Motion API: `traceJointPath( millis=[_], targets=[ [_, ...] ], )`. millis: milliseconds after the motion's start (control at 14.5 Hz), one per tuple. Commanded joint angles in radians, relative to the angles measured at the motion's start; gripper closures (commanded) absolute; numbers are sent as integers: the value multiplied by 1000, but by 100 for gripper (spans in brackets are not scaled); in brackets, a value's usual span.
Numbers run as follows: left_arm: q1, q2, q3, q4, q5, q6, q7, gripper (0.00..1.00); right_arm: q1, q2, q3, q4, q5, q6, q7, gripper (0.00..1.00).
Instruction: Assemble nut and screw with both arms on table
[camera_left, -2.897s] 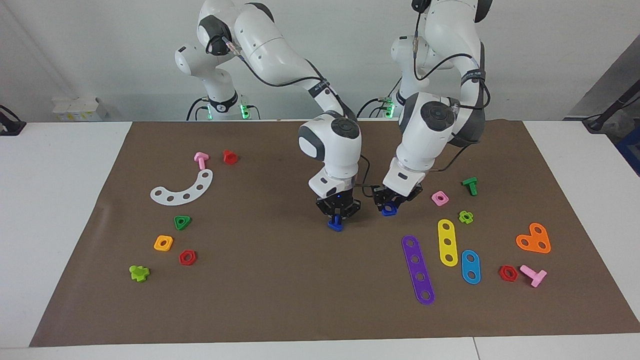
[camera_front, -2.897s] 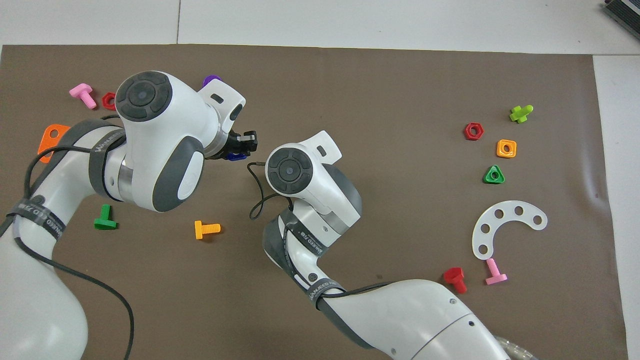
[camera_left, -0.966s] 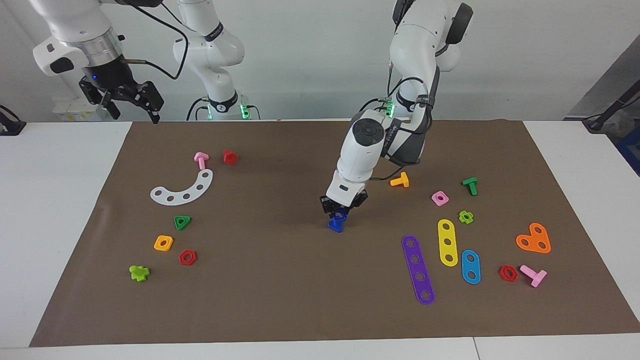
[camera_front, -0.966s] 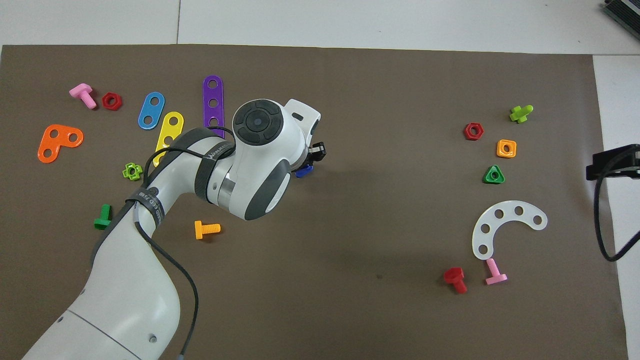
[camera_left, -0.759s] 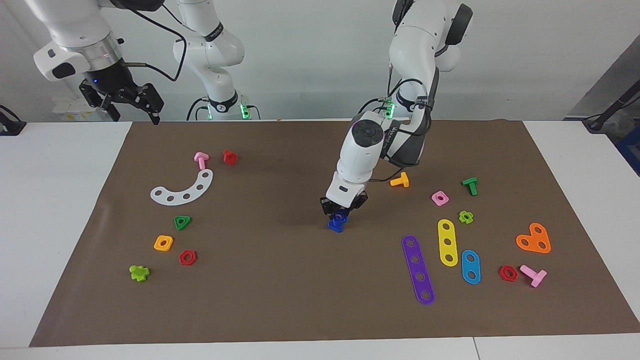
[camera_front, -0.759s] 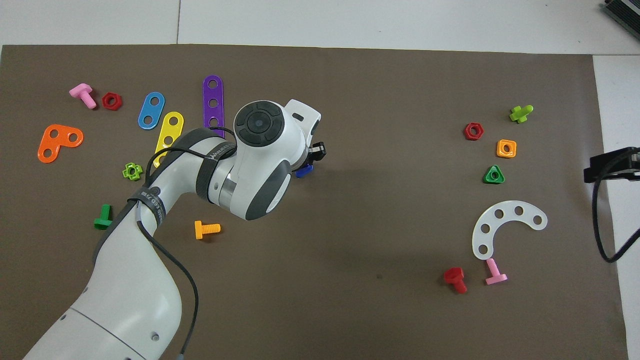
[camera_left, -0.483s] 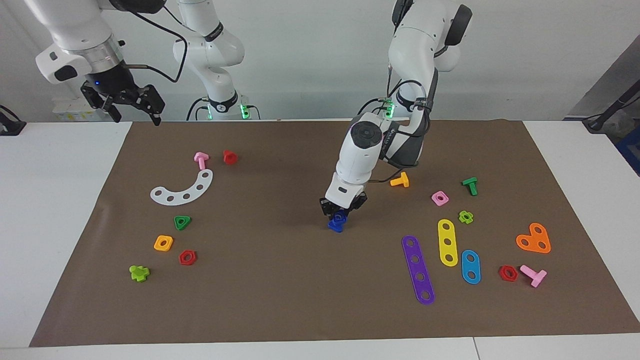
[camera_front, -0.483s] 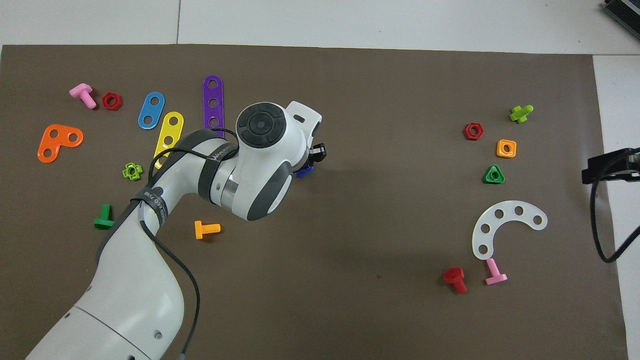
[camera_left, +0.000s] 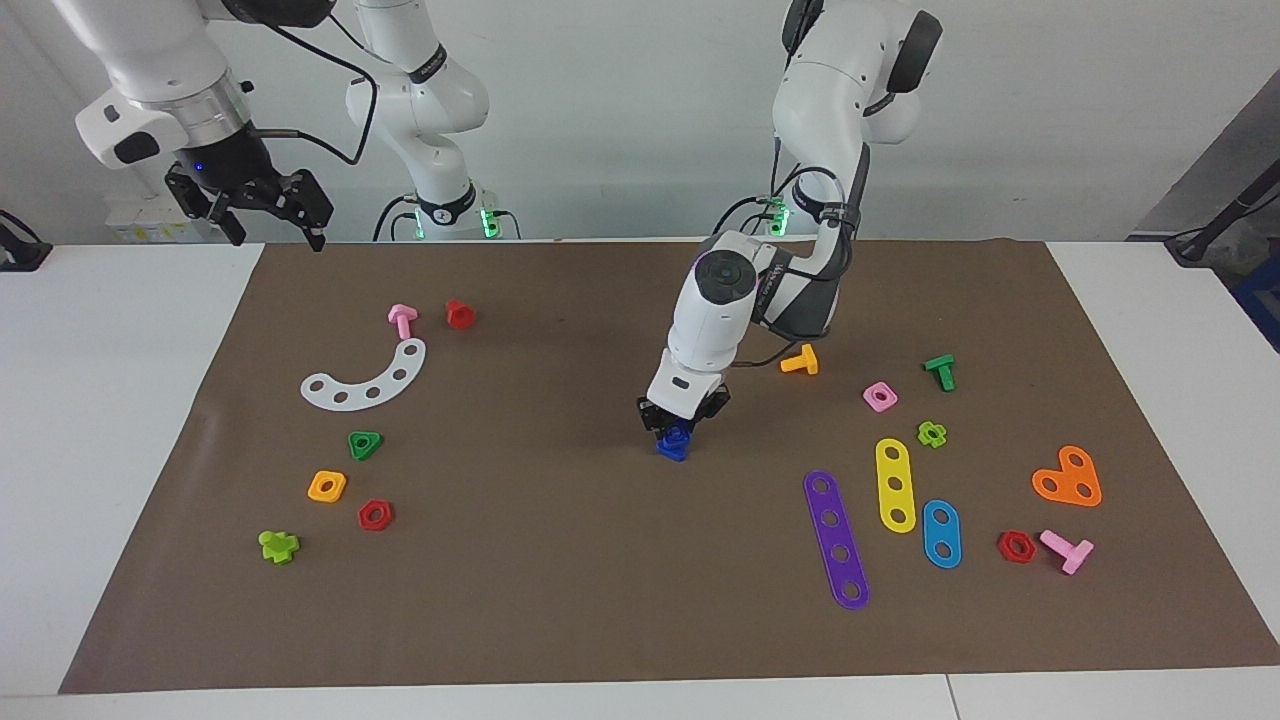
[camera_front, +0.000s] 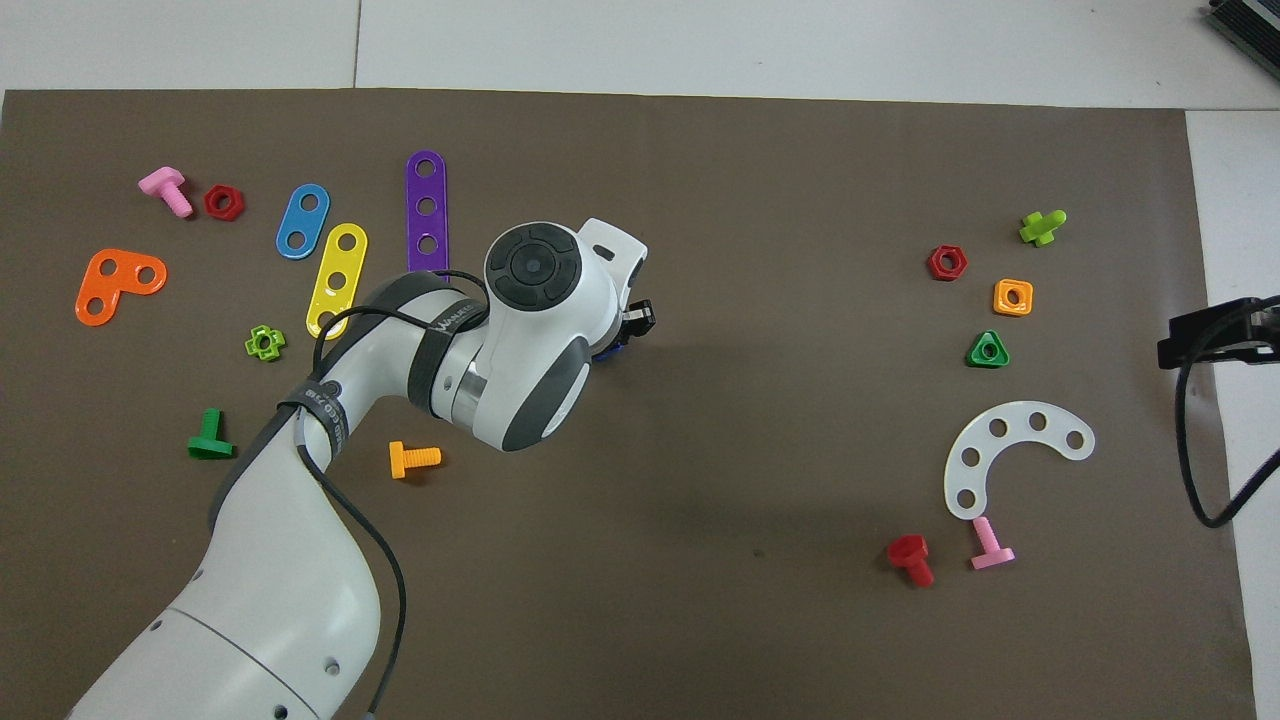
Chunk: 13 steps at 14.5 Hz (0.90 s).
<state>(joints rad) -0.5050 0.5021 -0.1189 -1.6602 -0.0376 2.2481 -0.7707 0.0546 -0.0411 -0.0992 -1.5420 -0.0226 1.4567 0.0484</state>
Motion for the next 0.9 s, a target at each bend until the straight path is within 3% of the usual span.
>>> traceJointPath(
  millis=[0, 69, 138, 207, 276, 621, 828],
  targets=[
    [-29, -14, 28, -33, 30, 39, -25, 100, -16, -20, 7, -30, 33, 25, -41, 0],
    [-27, -14, 28, -29, 30, 41, -25, 90, -16, -22, 7, -35, 33, 33, -41, 0],
    [-27, -13, 28, -29, 31, 42, -25, 43, -16, -25, 7, -50, 33, 47, -41, 0],
    [-27, -13, 30, -23, 56, 42, -24, 17, -13, -29, 7, -56, 32, 57, -39, 0],
    [-24, -13, 30, -7, 86, 33, -21, 0, -9, -31, 6, -58, 27, 57, -36, 0],
    [41, -26, 28, 103, 81, -117, -9, 0, -7, -33, 6, -67, 13, 67, -33, 0],
    [135, -158, 25, 82, 77, -289, 37, 0, -7, -40, 6, -79, 6, 88, -33, 0]
  ],
)
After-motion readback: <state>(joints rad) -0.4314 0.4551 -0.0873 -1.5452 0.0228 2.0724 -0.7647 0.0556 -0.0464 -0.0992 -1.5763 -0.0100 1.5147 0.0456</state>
